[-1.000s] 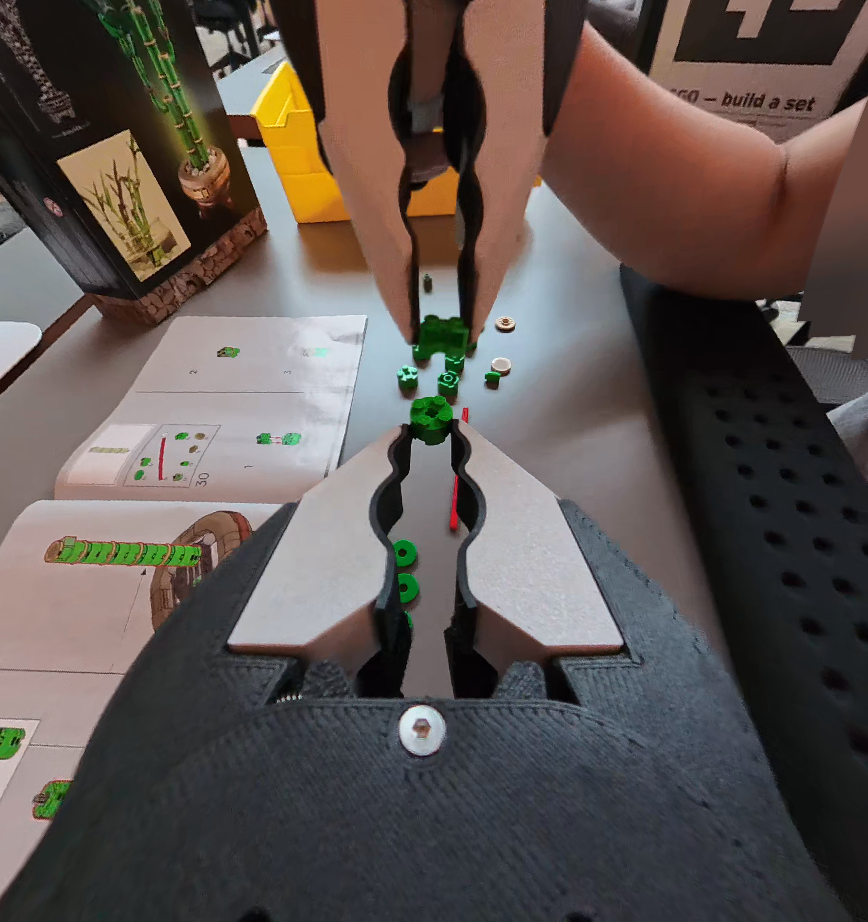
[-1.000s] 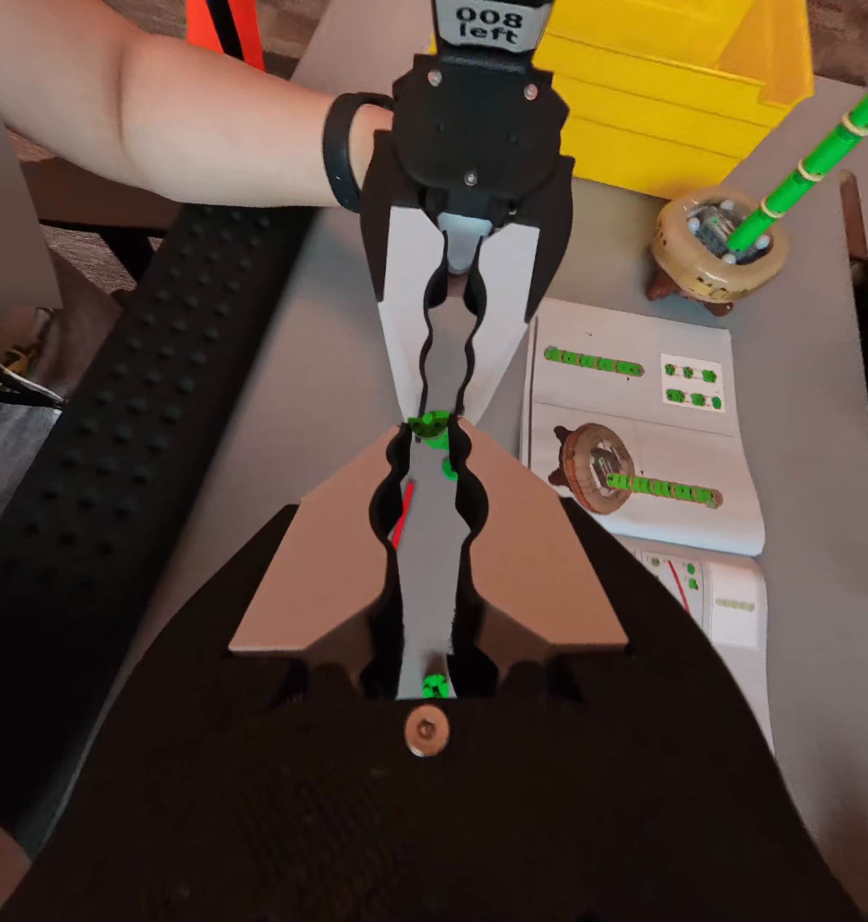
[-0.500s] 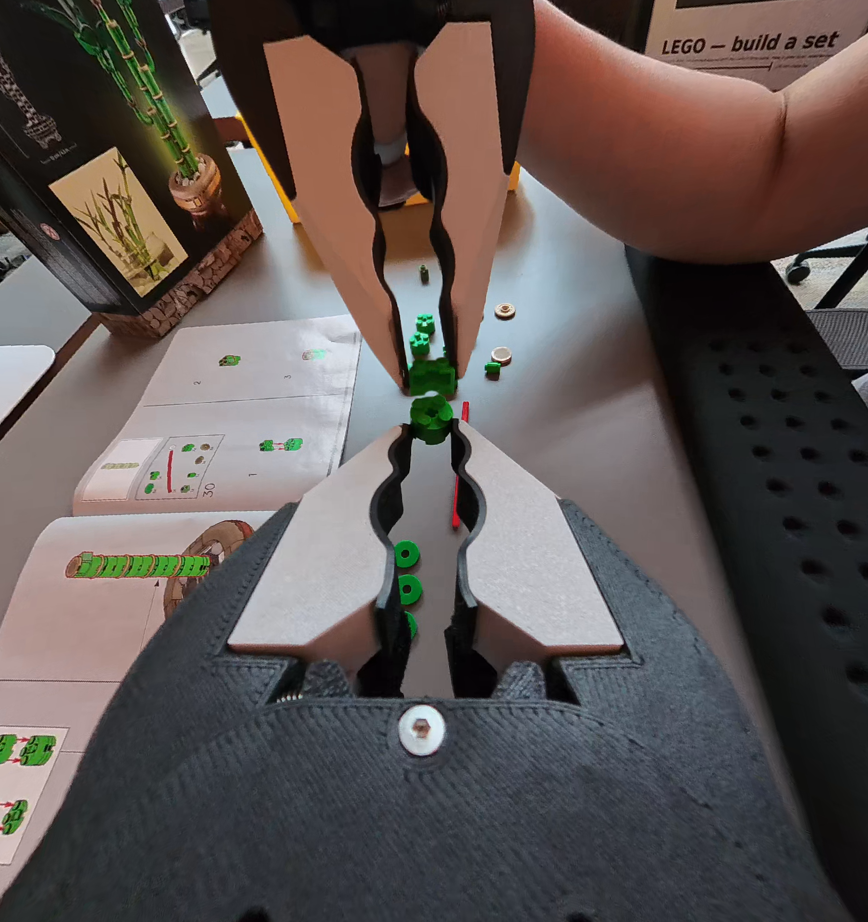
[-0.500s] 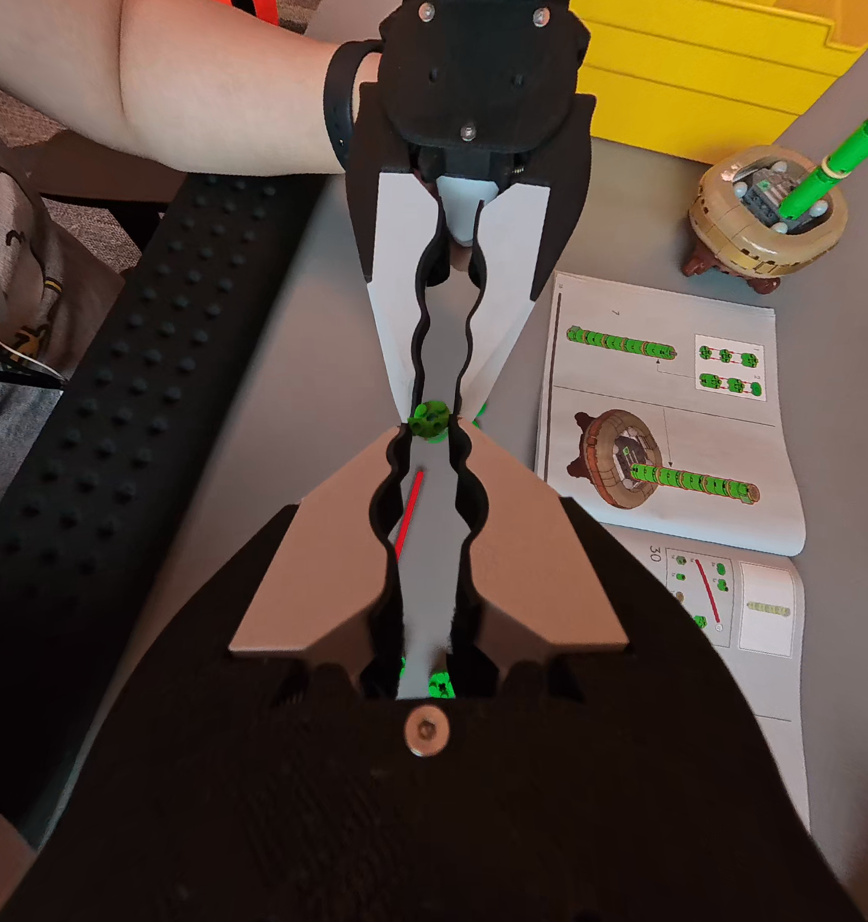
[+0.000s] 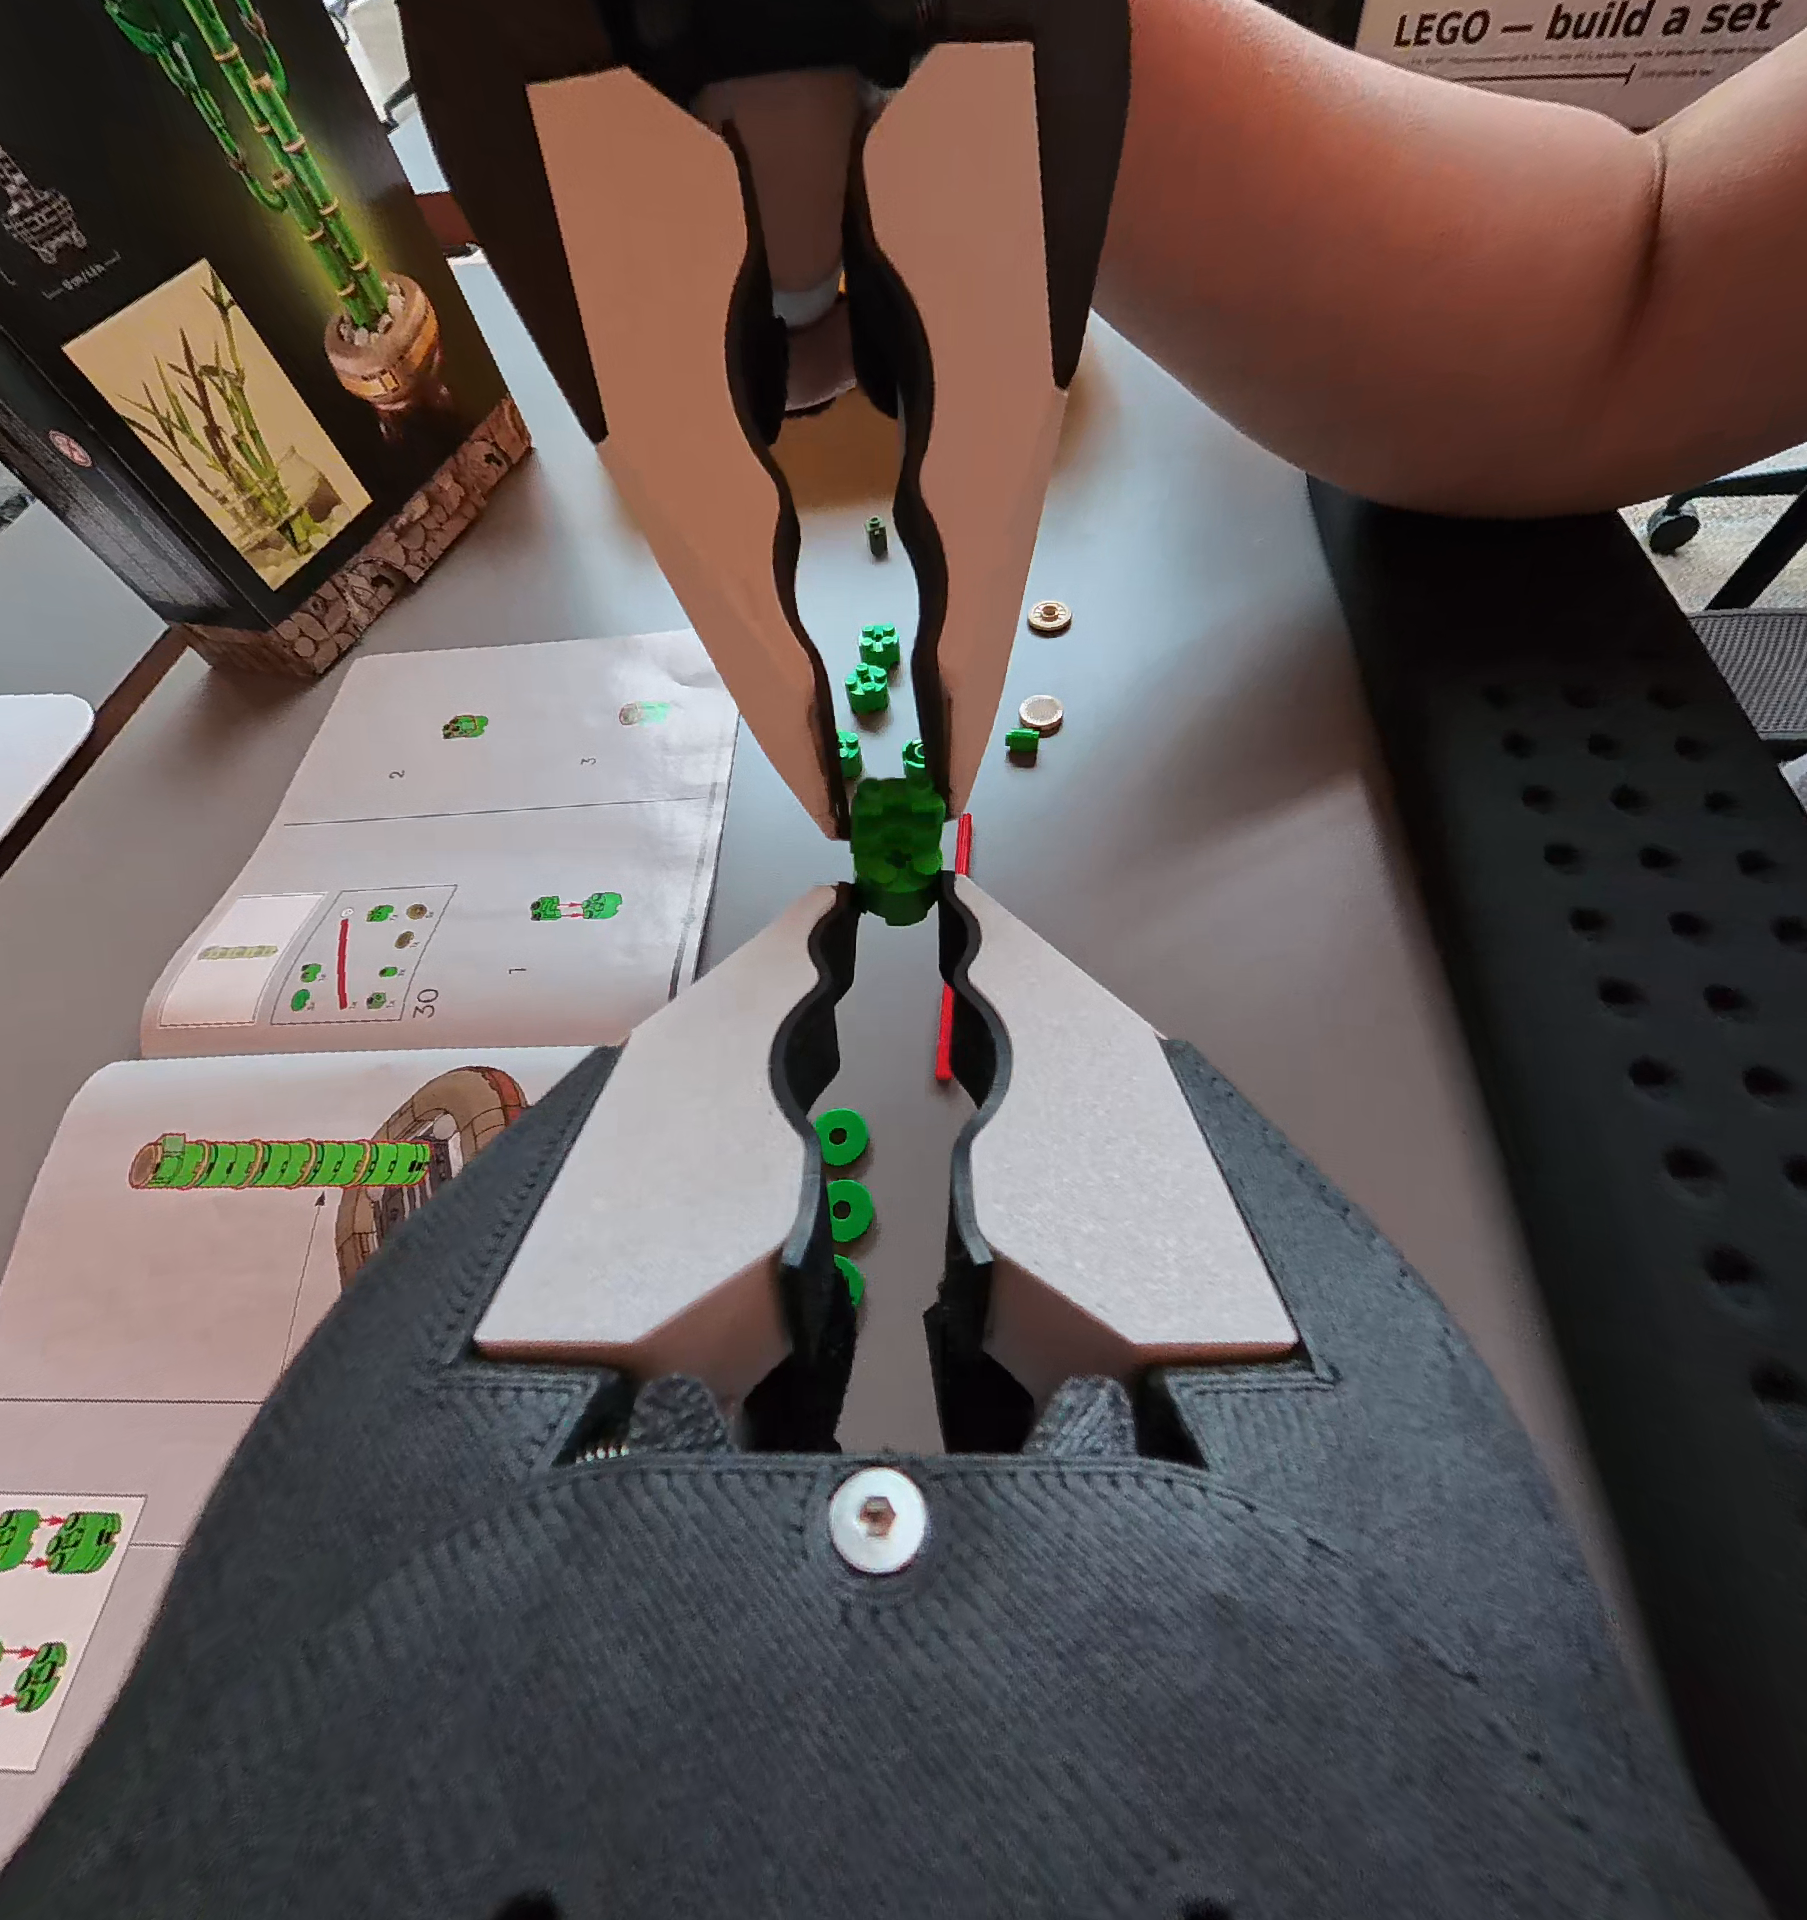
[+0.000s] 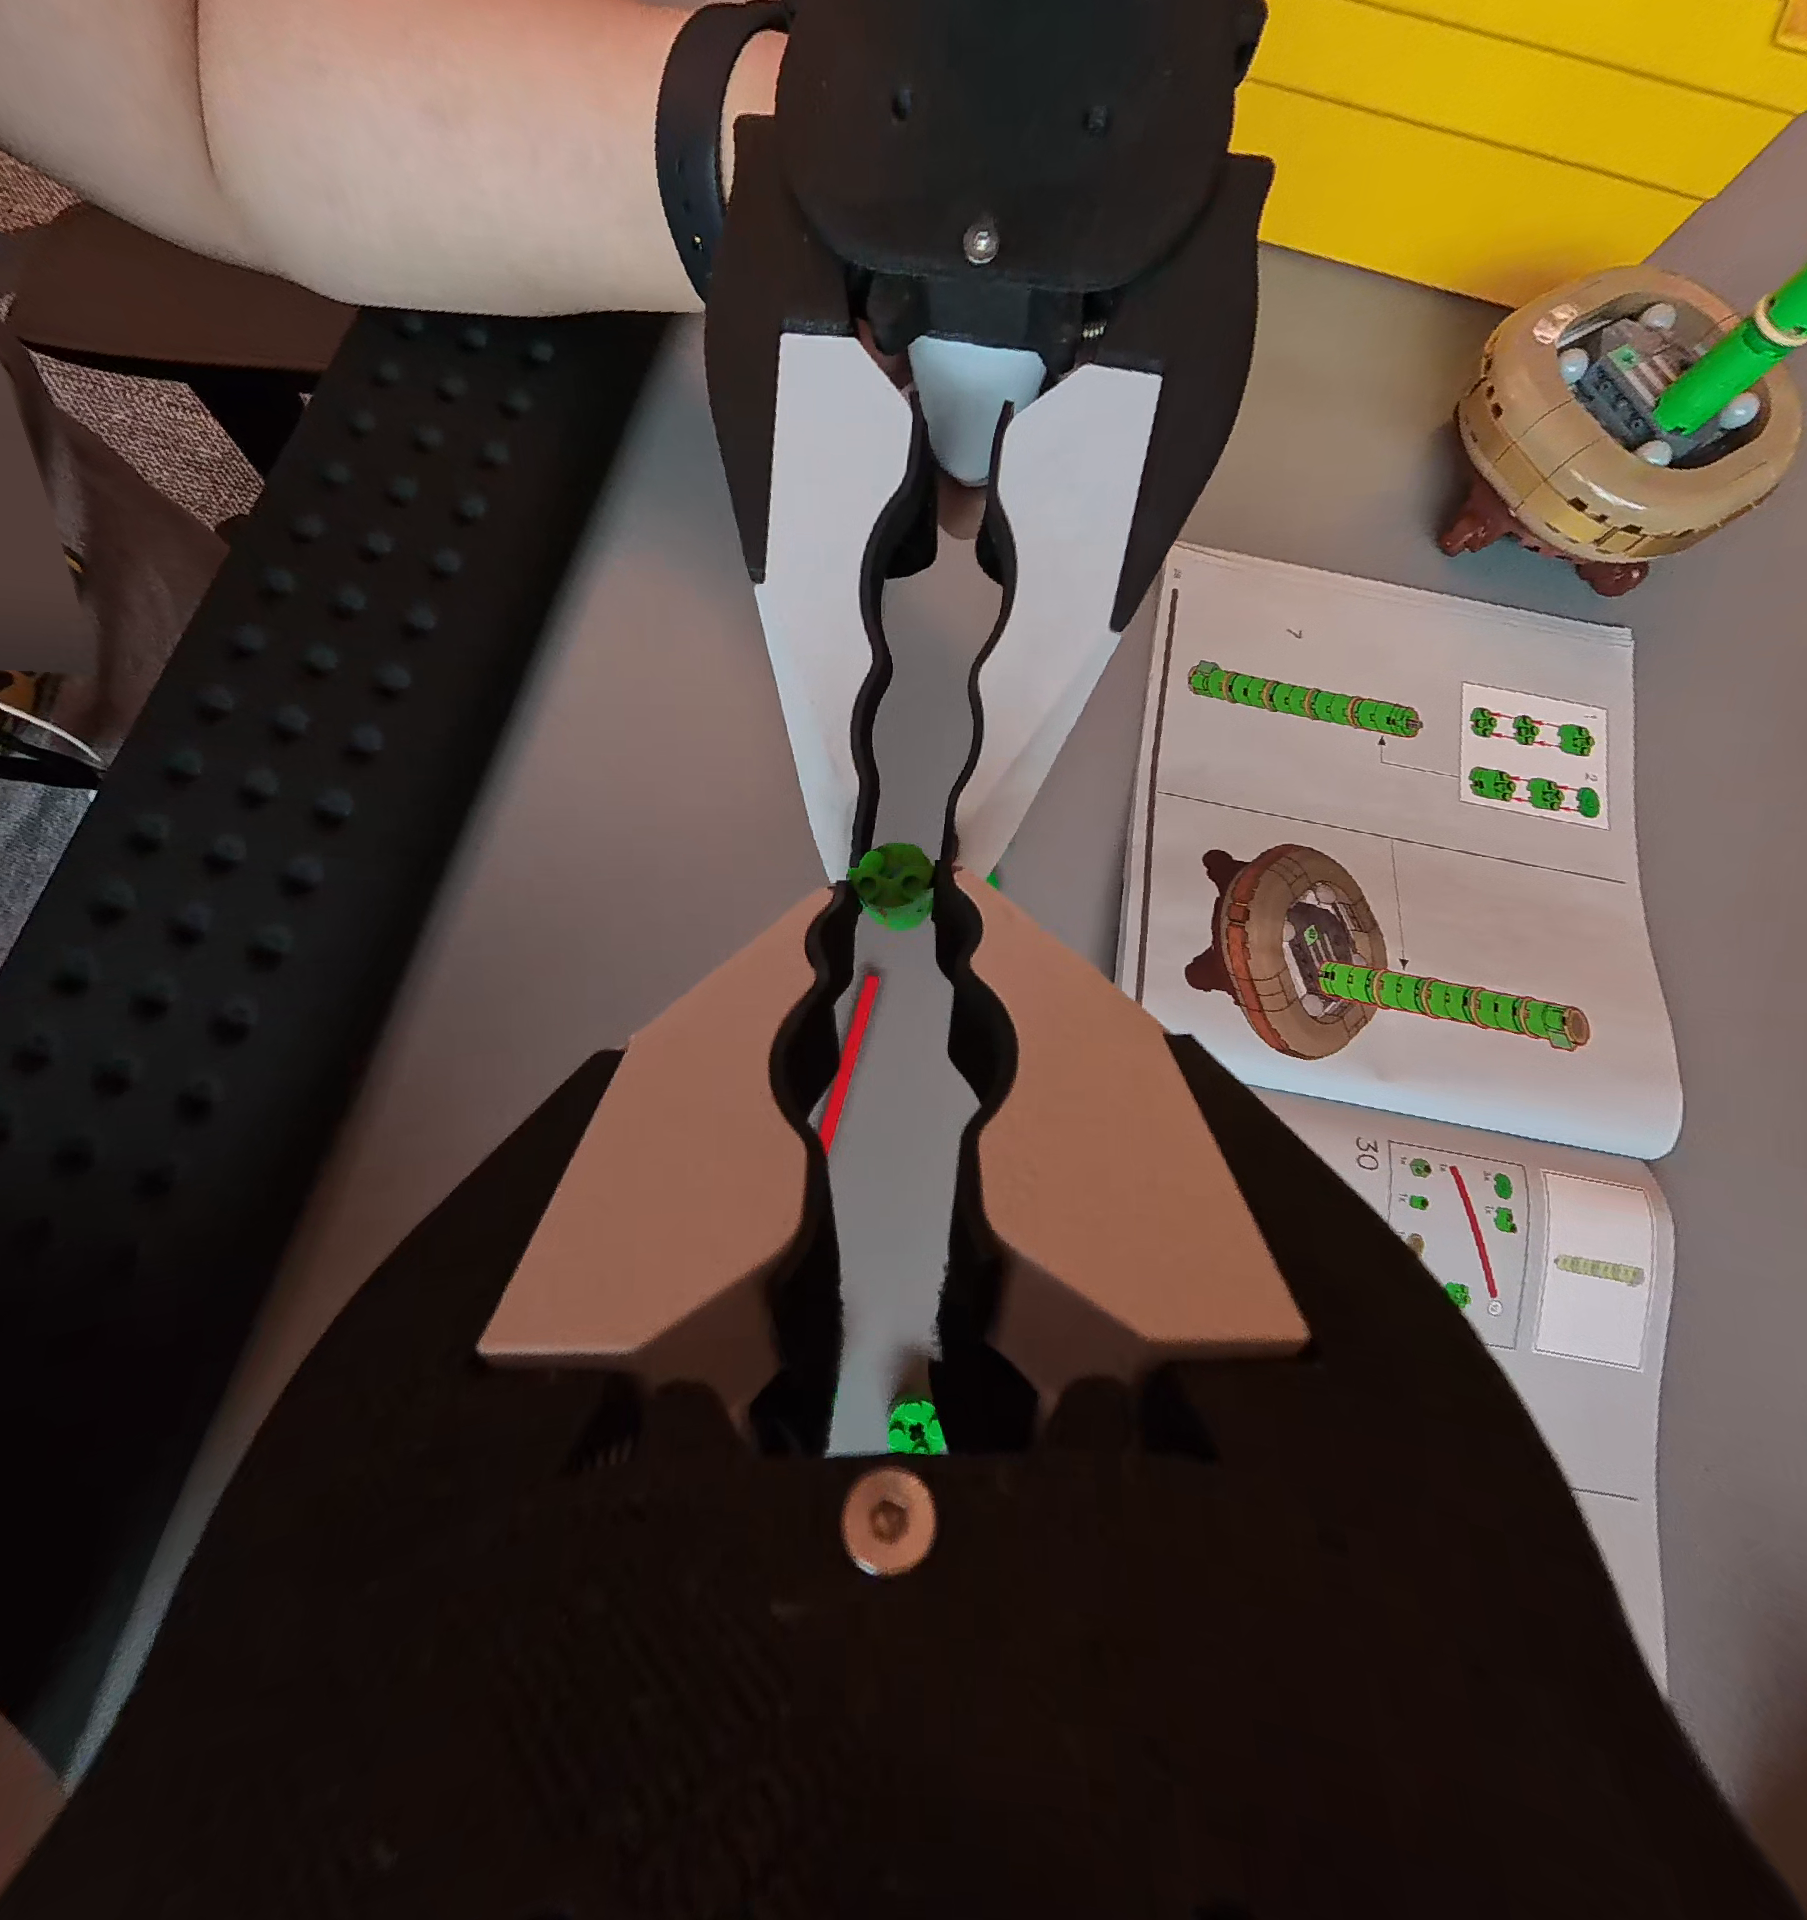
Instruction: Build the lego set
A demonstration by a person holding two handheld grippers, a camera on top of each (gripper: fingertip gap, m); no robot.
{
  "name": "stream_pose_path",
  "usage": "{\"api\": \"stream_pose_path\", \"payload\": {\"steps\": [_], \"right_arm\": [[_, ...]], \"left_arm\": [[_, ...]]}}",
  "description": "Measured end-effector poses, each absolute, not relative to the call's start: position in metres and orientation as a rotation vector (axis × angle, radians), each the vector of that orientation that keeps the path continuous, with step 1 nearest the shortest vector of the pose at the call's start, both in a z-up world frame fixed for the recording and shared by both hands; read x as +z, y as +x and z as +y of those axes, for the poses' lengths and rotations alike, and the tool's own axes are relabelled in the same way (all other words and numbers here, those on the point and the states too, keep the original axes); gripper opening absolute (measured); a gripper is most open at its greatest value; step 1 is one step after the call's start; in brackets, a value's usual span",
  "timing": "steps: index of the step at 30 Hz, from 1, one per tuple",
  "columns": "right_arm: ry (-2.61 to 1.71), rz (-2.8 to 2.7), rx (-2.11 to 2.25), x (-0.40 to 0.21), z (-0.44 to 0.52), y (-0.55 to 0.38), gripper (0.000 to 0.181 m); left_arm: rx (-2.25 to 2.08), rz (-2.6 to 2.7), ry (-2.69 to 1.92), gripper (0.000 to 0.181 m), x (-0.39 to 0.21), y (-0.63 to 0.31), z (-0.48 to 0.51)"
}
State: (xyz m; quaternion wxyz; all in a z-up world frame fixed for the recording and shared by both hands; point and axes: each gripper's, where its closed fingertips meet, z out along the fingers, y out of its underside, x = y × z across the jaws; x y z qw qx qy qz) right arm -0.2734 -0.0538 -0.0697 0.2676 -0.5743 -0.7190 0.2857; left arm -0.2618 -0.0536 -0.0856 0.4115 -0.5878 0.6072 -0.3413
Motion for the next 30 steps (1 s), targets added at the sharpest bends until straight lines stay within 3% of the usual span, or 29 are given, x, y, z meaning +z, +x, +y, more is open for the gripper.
{"api": "stream_pose_path", "payload": {"steps": [18,30], "right_arm": [[-1.541,-1.899,0.833,-0.062,-0.054,-0.274,0.015],[-1.572,-1.615,1.284,-0.024,-0.052,-0.286,0.014]], "left_arm": [[-0.95,1.481,-1.489,0.014,-0.077,-0.262,-0.055],[-1.277,1.281,-1.439,0.014,-0.037,-0.268,-0.058]]}}
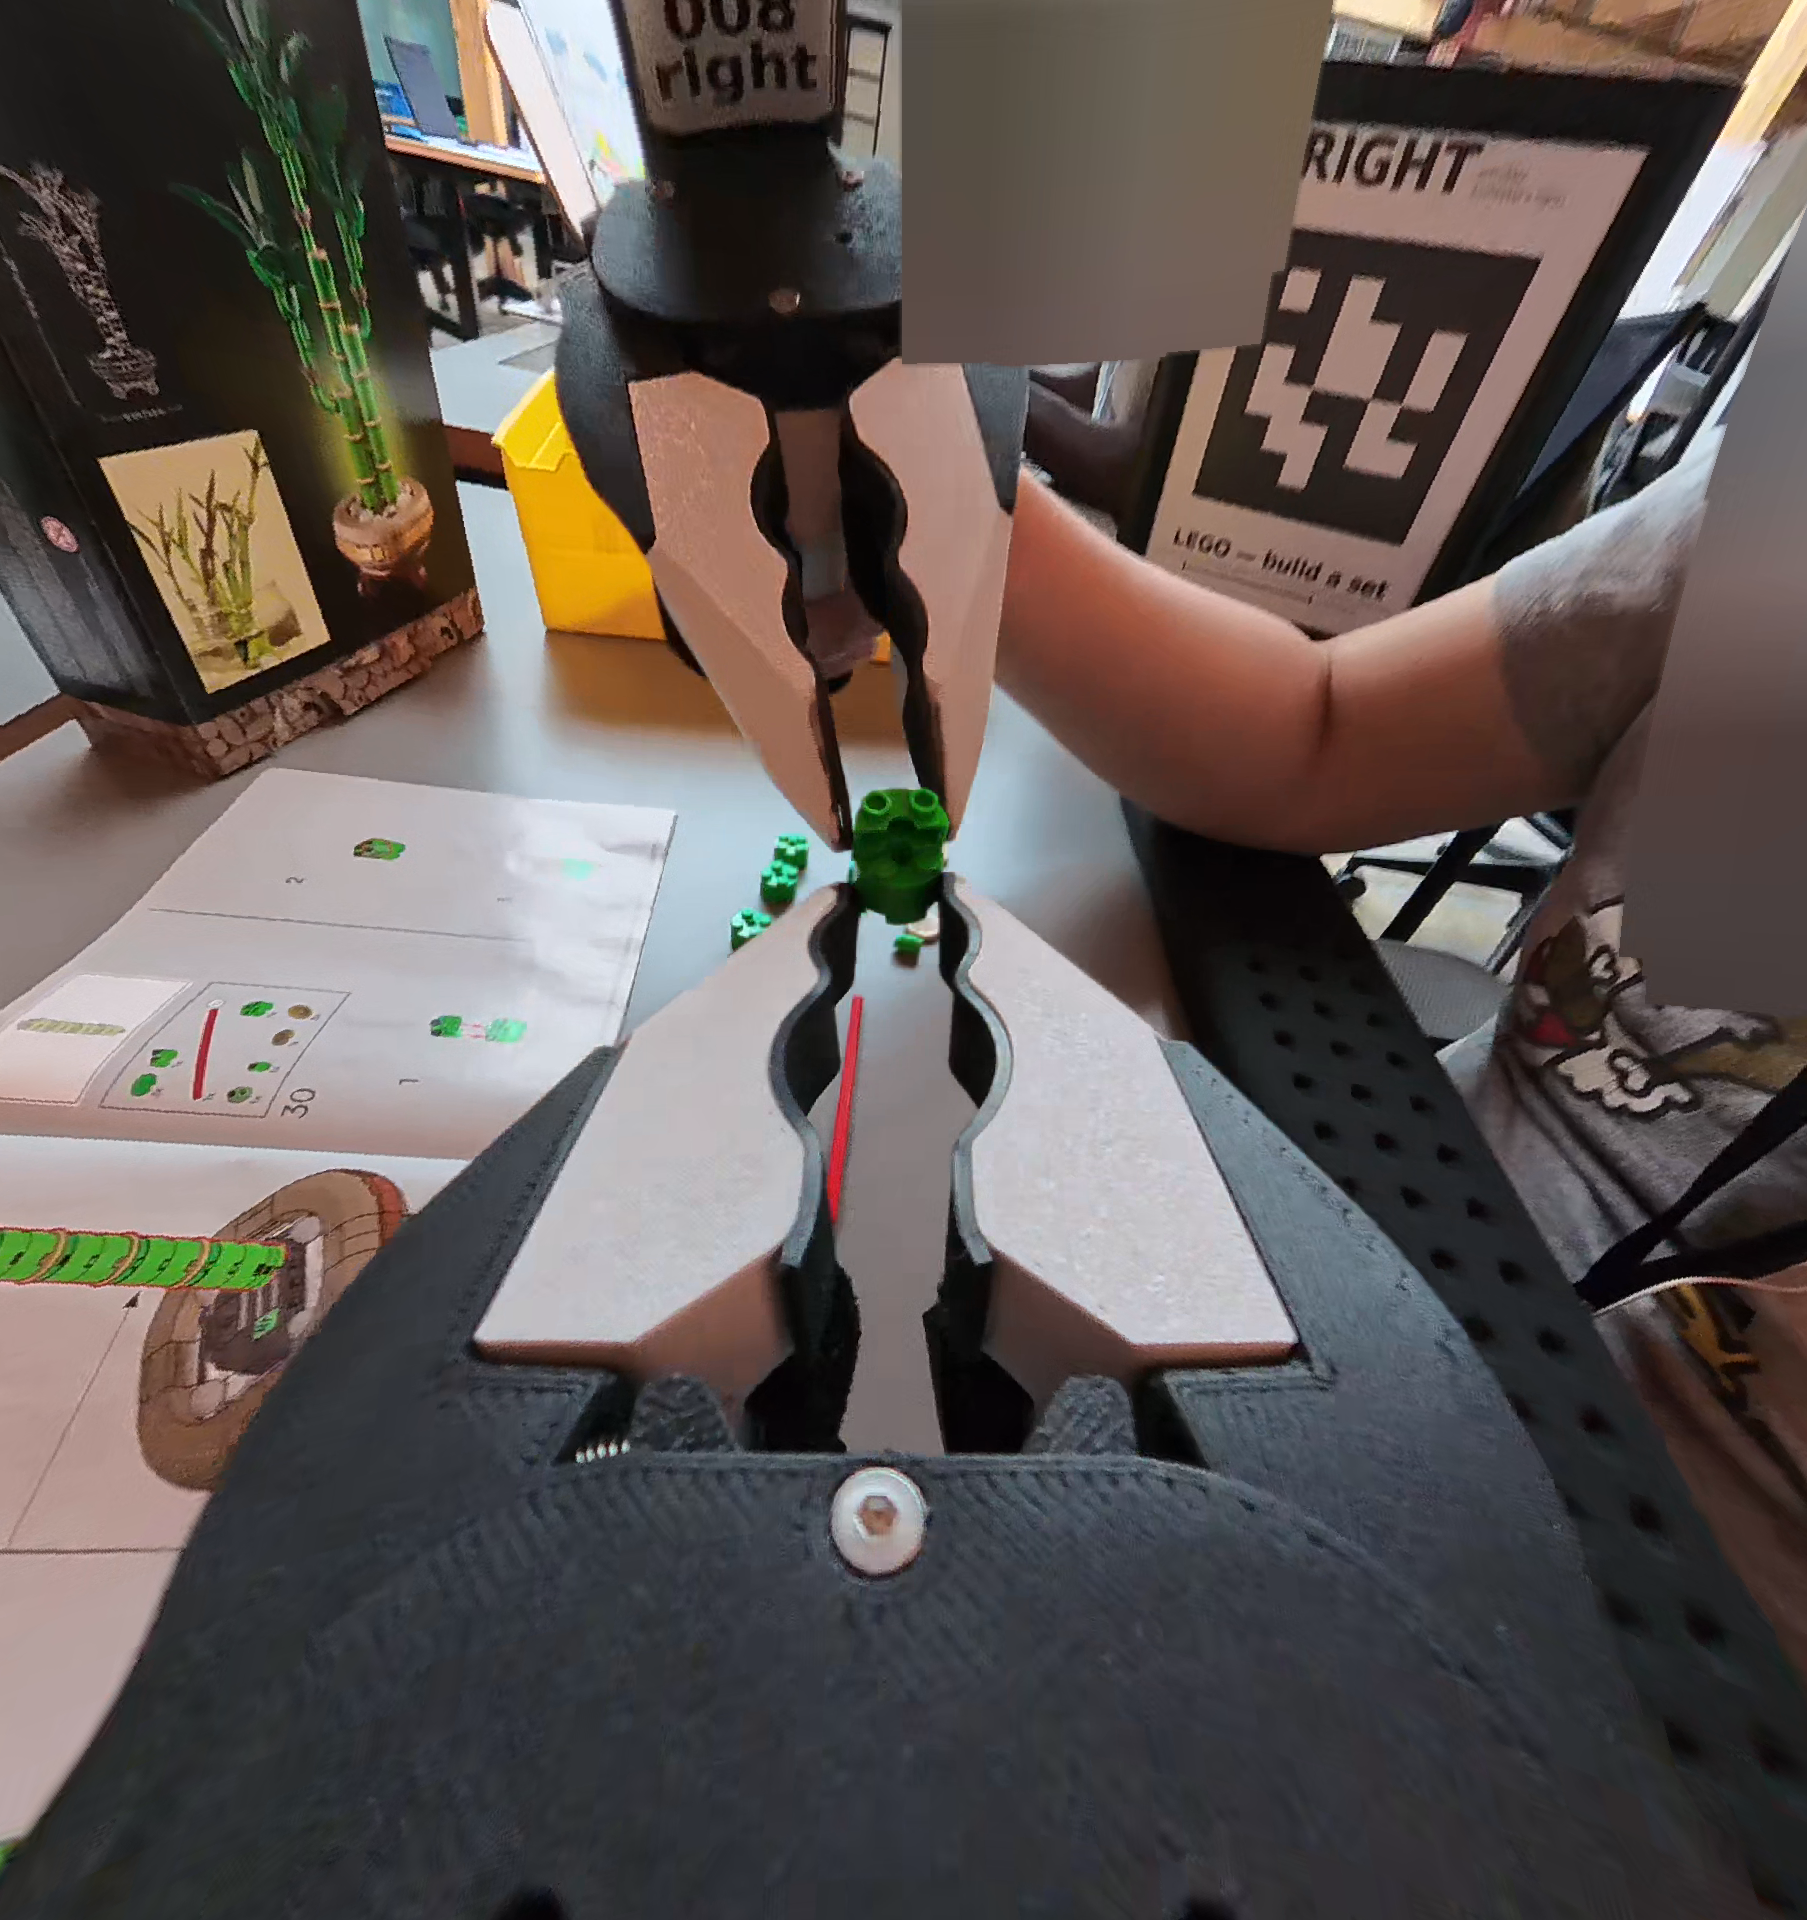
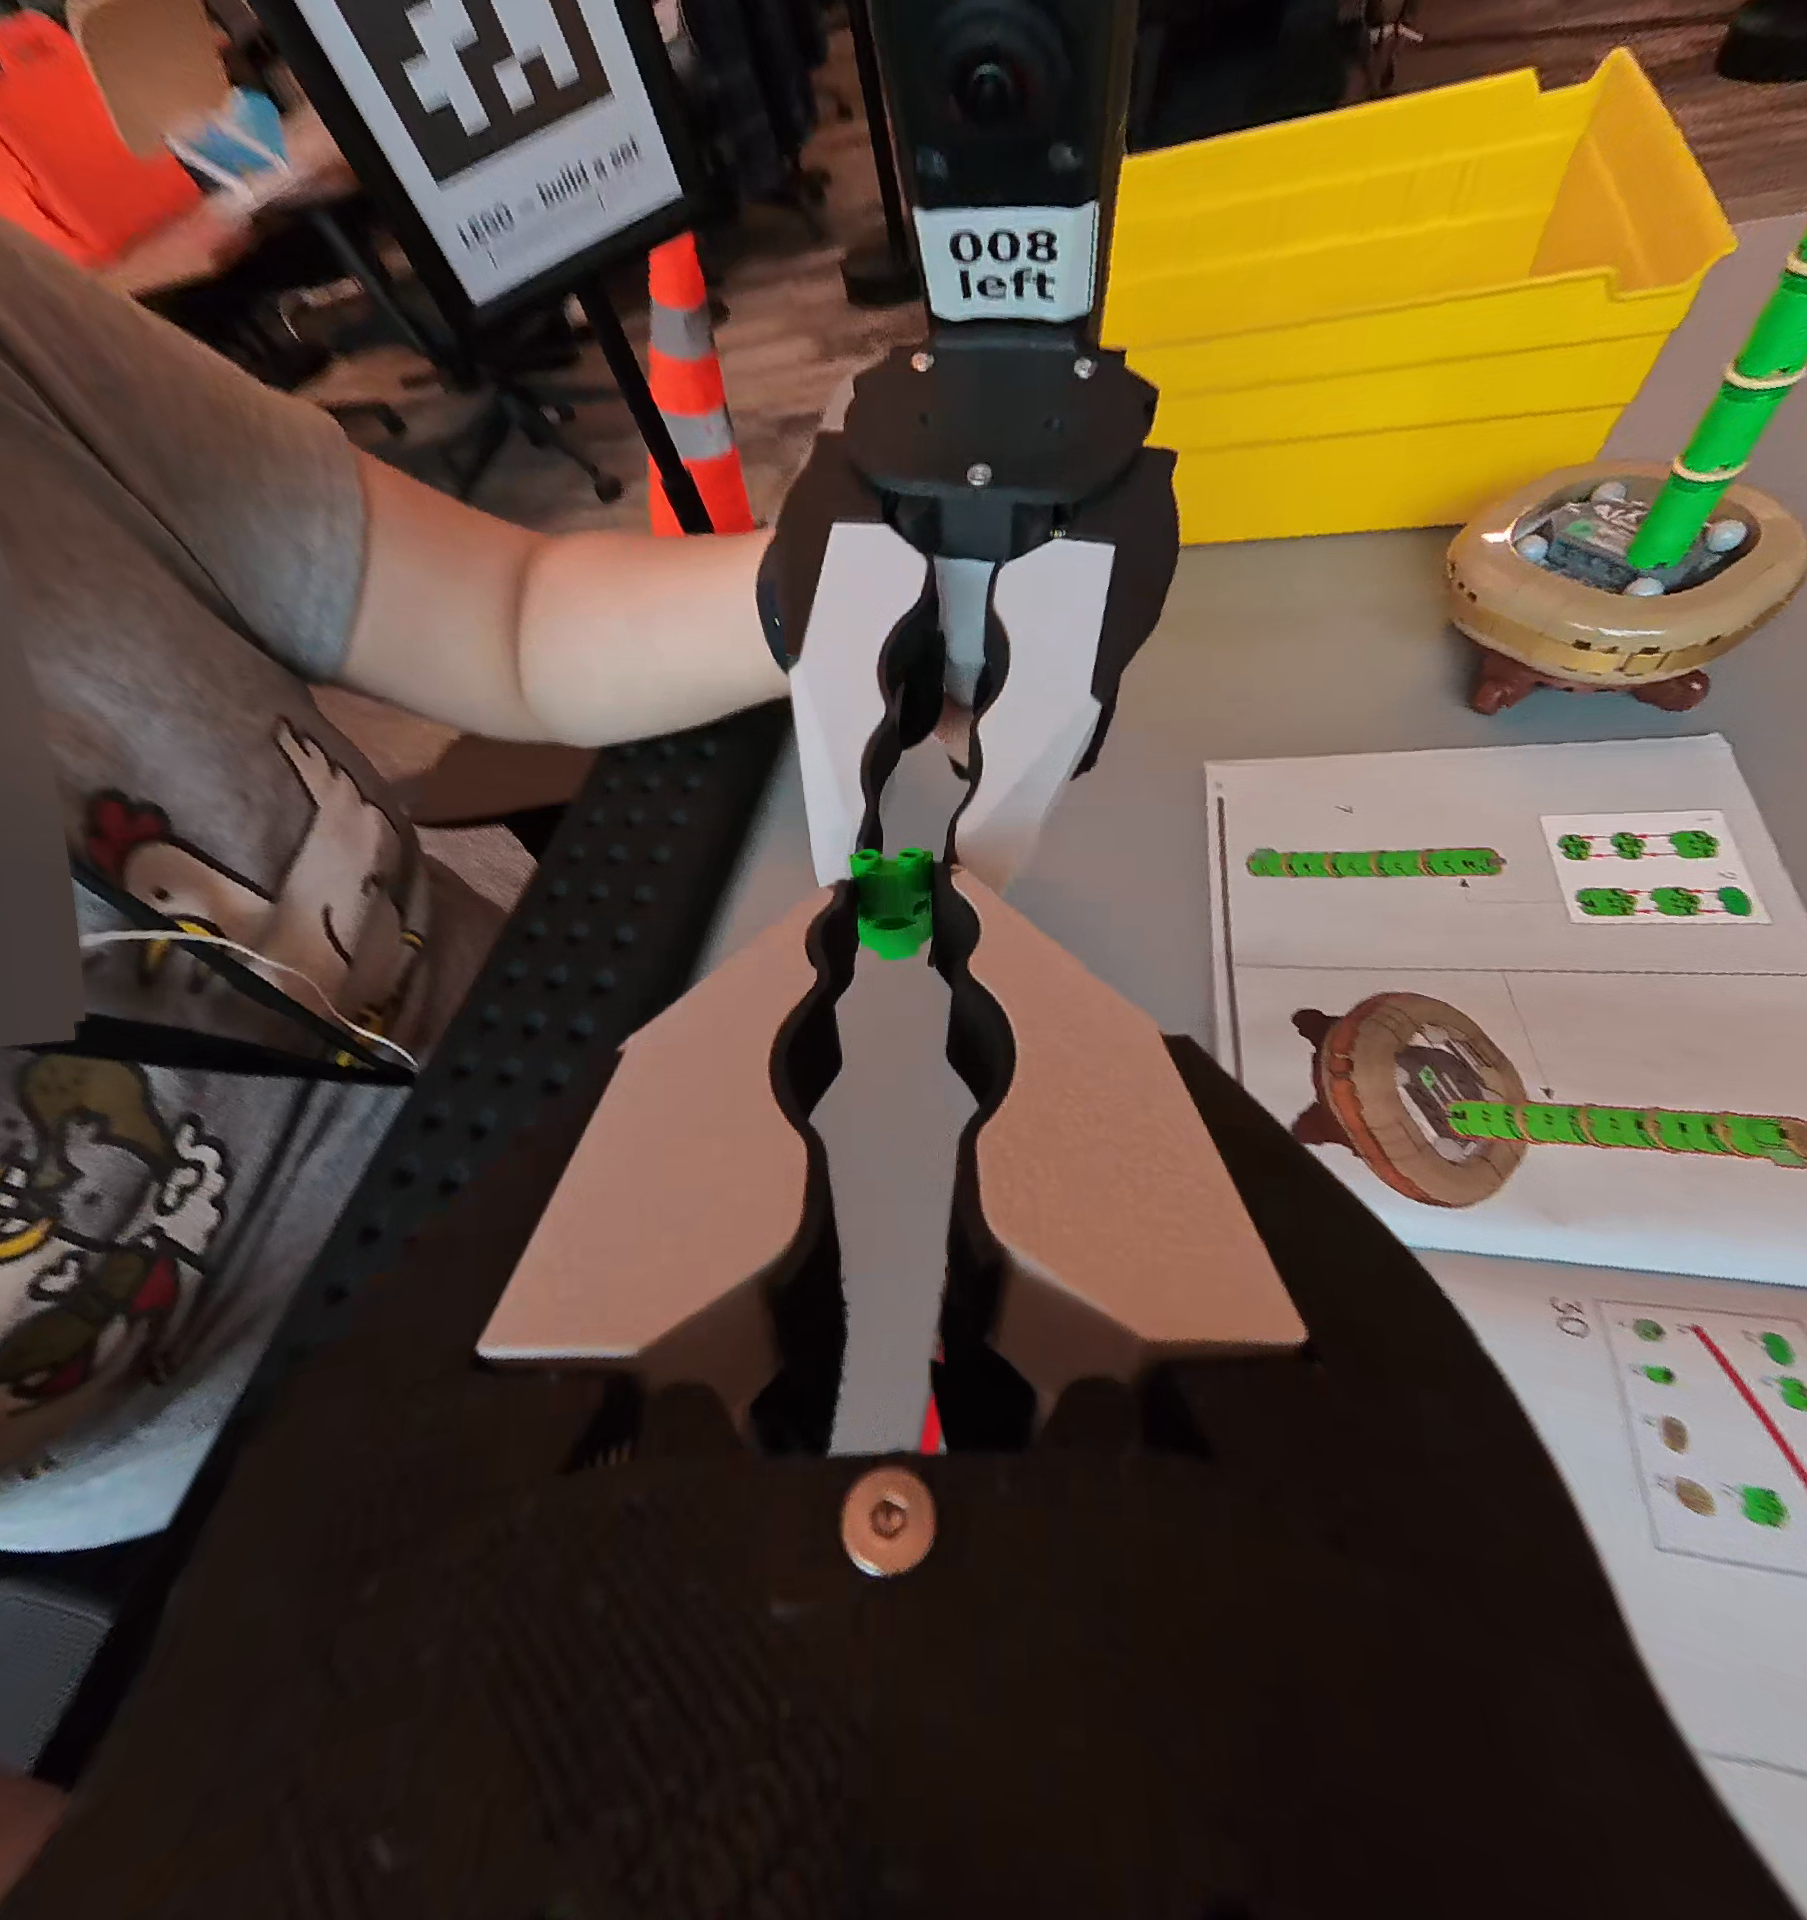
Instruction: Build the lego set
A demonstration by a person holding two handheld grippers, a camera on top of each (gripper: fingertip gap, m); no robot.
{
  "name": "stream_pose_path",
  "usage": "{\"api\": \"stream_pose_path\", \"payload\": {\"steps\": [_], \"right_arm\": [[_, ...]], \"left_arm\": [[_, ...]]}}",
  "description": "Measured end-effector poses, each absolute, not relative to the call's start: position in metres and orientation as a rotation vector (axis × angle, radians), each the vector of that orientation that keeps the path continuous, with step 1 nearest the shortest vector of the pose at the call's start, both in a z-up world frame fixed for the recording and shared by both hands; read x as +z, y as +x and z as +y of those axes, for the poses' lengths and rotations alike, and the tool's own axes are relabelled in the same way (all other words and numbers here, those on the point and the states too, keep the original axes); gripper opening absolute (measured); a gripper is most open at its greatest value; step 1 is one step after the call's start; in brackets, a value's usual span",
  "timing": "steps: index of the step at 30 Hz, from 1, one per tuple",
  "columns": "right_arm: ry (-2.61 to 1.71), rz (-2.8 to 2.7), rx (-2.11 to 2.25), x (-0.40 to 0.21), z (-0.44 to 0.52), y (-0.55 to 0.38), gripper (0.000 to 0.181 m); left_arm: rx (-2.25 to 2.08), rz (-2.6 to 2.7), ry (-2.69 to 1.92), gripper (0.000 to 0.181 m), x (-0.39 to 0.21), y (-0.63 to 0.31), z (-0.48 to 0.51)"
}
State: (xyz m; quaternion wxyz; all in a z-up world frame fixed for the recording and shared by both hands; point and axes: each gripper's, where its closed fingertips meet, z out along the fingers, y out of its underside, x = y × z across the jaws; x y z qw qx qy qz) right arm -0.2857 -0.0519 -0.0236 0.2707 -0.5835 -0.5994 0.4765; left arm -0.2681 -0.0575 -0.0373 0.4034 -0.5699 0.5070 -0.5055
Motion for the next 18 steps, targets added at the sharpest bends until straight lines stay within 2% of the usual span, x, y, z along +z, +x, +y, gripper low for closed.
{"api": "stream_pose_path", "payload": {"steps": [11,18], "right_arm": [[-1.604,-1.383,1.598,-0.004,-0.043,-0.295,0.014],[-1.562,-1.328,1.664,-0.001,-0.04,-0.301,0.013]], "left_arm": [[-1.532,1.1,-1.432,0.013,-0.015,-0.276,-0.052],[-1.517,1.077,-1.427,0.013,-0.012,-0.282,-0.047]]}}
